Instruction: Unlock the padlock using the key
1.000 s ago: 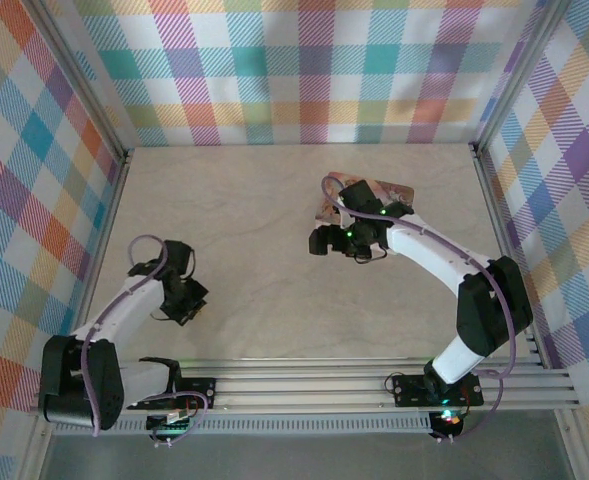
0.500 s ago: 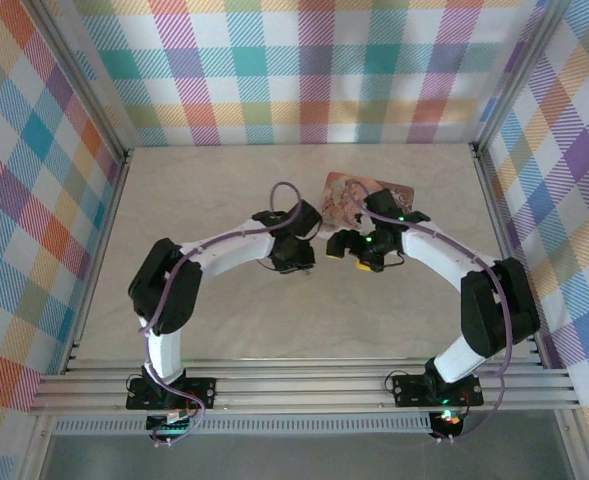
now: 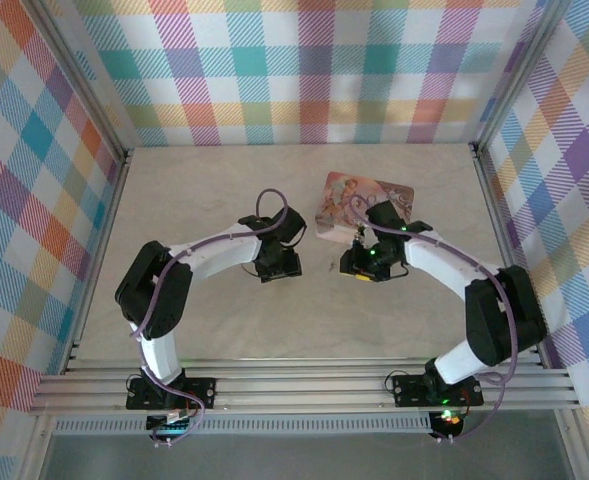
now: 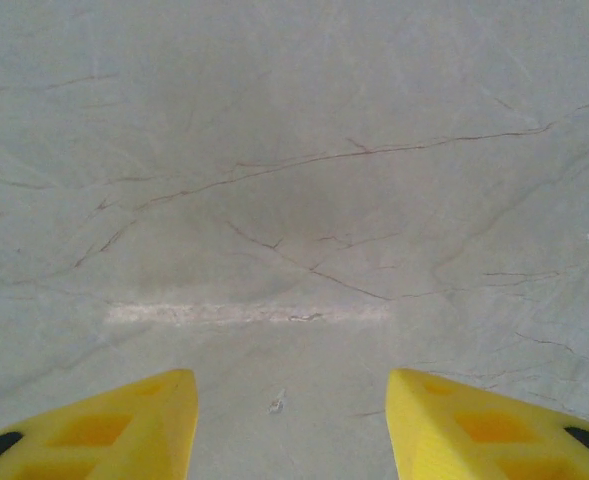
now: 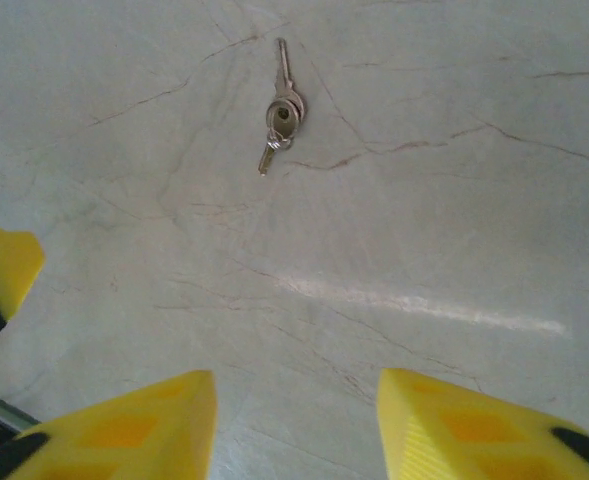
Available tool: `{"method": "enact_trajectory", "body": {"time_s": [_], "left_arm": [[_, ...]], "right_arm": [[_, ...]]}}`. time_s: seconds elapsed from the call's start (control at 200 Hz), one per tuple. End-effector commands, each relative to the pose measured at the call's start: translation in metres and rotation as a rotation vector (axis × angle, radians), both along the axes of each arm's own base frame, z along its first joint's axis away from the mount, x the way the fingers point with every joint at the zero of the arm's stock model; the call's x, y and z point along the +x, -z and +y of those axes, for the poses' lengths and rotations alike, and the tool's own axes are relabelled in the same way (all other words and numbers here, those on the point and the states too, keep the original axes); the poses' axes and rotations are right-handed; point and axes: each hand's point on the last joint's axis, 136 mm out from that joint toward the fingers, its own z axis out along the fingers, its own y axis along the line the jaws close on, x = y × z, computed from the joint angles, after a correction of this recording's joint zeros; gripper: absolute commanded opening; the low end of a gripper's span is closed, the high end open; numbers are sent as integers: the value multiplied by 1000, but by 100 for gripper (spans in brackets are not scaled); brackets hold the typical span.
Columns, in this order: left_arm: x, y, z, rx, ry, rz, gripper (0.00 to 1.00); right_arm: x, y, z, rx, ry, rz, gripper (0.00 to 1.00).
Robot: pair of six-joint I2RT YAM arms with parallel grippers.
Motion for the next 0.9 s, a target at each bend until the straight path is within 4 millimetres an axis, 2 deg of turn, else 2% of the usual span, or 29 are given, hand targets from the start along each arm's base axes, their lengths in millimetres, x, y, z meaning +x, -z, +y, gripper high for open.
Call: {"method": "enact_trajectory", "body": {"time_s": [0.0, 0.095, 0.16, 0.285, 0.495, 0.555, 0.655, 0.78, 0.895], "left_arm": [[-8, -3, -9, -84, -22, 34, 52], [-11, -6, -9, -99, -24, 30, 52], [-14, -8, 0, -68, -36, 29, 51], [-26, -8, 15, -31, -55, 51, 49], [-42, -5, 18, -81, -107, 33, 49], [-44, -5, 18, -78, -106, 35, 50], [-45, -5, 20, -59, -88, 36, 50], [-44, -4, 20, -48, -71, 35, 50], [-40, -2, 13, -68, -56, 29, 50]], "right_arm": [[15, 0, 9, -72, -50, -39, 39], [24, 9, 17, -119, -68, -31, 37], [29, 15, 20, -161, -83, -36, 37], [40, 30, 13, -257, -110, -50, 40], [52, 47, 14, -307, -154, -41, 39], [52, 49, 15, -304, -162, -38, 36], [46, 49, 18, -280, -187, -41, 24], [30, 53, 25, -236, -215, -16, 14], [12, 53, 30, -220, -232, 1, 9]]}}
